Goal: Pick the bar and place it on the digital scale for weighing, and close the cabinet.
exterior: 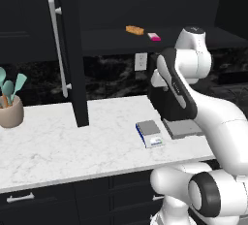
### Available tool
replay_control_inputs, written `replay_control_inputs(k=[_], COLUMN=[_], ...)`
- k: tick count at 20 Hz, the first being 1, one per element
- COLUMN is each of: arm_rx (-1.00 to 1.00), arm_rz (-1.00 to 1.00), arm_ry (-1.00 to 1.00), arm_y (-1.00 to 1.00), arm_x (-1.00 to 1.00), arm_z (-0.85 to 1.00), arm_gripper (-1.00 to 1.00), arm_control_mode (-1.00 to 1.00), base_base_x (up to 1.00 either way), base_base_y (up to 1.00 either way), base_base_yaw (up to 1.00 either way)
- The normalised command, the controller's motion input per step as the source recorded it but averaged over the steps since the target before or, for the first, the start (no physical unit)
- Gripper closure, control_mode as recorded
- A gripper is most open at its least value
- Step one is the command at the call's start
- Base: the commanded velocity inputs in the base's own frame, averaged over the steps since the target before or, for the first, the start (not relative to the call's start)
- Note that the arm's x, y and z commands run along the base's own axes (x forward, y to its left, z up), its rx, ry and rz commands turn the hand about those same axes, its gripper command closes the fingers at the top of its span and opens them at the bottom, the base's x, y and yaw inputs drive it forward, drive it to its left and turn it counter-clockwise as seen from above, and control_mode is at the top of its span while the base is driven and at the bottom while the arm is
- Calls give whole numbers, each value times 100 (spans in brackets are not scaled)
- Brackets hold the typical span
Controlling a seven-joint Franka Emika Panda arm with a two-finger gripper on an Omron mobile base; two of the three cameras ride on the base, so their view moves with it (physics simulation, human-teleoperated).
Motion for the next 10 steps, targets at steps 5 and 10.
replay_control_inputs(k=[5,10], arm_rx=[0,0], arm_rz=[0,-1], arm_ry=[-10,-27], arm_y=[-1,0], arm_x=[-52,-70], arm_z=[0,16], arm_gripper=[-100,-100], arm_control_mode=[-100,-100], base_base_x=[0,0], base_base_y=[0,0], base_base_yaw=[0,0])
